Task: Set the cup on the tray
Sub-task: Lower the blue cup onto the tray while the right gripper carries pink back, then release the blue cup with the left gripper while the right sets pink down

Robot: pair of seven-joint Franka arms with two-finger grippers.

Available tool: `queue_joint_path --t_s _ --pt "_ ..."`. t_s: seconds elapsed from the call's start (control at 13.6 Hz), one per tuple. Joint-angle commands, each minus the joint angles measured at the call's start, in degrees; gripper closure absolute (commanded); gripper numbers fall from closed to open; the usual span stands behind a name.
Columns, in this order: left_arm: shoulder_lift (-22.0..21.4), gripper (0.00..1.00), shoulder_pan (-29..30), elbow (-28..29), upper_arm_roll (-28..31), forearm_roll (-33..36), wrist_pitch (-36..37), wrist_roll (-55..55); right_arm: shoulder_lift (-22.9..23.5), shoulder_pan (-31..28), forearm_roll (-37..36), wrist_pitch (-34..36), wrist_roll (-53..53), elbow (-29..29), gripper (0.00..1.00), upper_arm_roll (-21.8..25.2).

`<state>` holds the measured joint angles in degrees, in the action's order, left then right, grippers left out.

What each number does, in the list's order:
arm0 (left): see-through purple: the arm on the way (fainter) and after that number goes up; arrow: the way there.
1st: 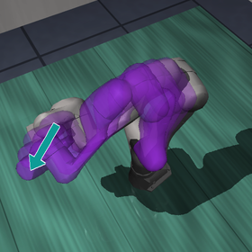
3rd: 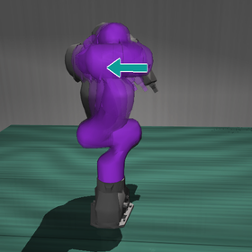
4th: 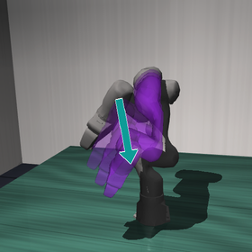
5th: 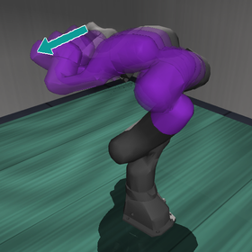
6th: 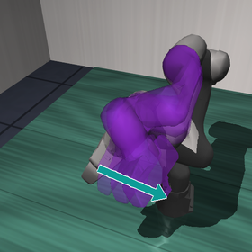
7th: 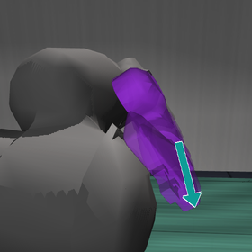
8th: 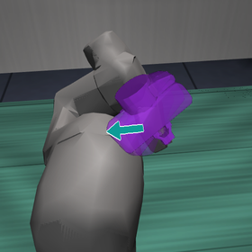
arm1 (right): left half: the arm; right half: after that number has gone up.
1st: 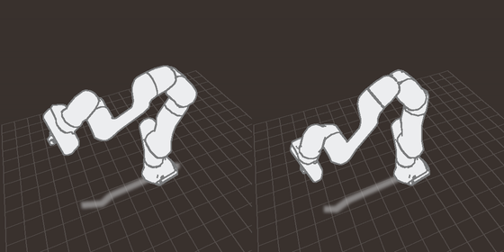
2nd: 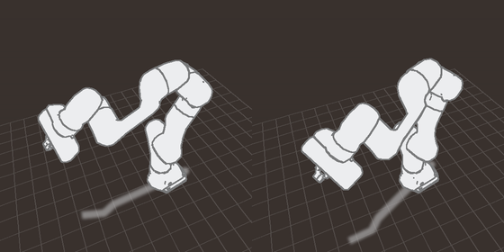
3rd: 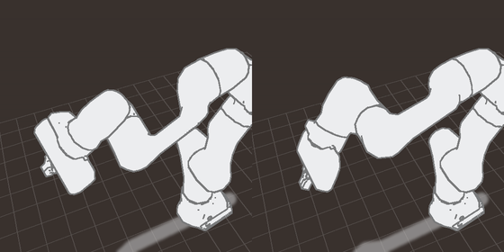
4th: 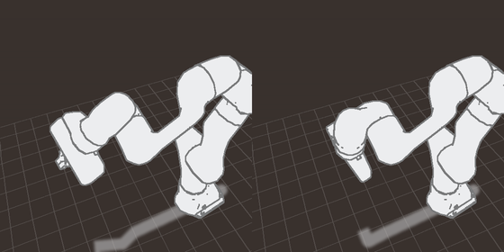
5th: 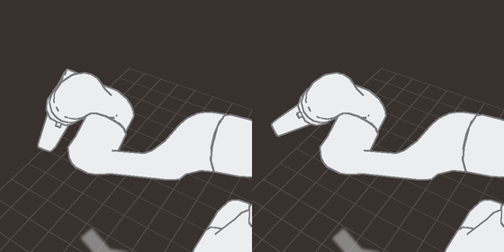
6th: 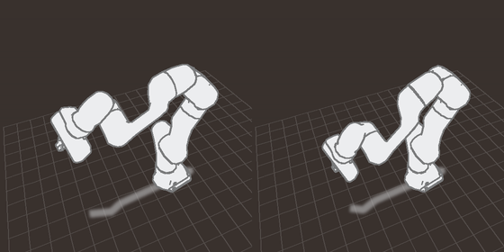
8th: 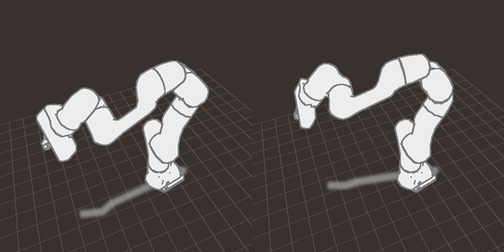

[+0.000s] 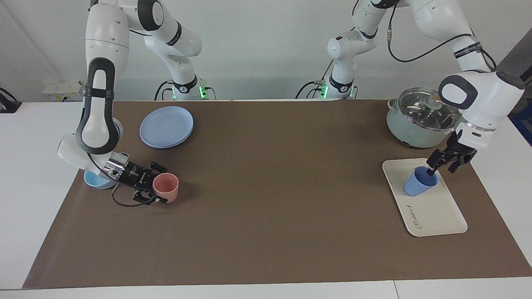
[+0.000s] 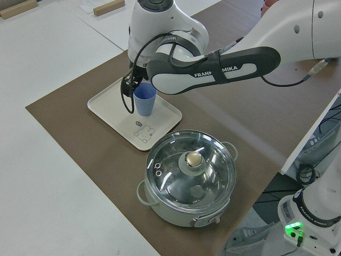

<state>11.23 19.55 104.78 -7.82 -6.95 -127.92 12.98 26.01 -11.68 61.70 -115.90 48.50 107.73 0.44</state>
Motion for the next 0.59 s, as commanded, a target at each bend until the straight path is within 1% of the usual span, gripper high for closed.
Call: queue_joint_path --t_s 0.0,0.07,0.15,0.29,0.37,0.51 --pt "-1.2 0.0 -1.6 -6.0 -0.3 5.4 9.3 3.6 -0.4 -1.0 2.0 -2.4 -2.4 1.9 1.0 -0.5" --pt "-2.3 0.0 -3.5 -6.3 -0.3 6.8 11.5 5.5 -0.6 -0.9 2.1 -2.9 -3.2 2.6 0.67 -0.5" --pt "-3.8 0.0 -4.4 -5.6 -0.4 7.4 13.4 7.0 -0.7 -0.8 2.1 -3.0 -5.7 2.8 0.24 -0.5" --pt "-6.3 0.0 -7.0 -4.9 -0.4 7.5 17.8 9.5 -0.9 -0.8 2.0 -3.6 -7.1 3.6 0.08 -0.4" --pt "-7.4 0.0 -8.6 -4.6 -0.4 7.5 20.1 9.5 -0.9 -0.9 1.9 -4.2 -7.0 3.6 0.05 0.0" --pt "-9.5 0.0 -11.7 -2.7 -0.4 7.4 22.1 8.7 -1.5 -1.6 1.1 -4.3 -7.2 3.6 0.03 0.8"
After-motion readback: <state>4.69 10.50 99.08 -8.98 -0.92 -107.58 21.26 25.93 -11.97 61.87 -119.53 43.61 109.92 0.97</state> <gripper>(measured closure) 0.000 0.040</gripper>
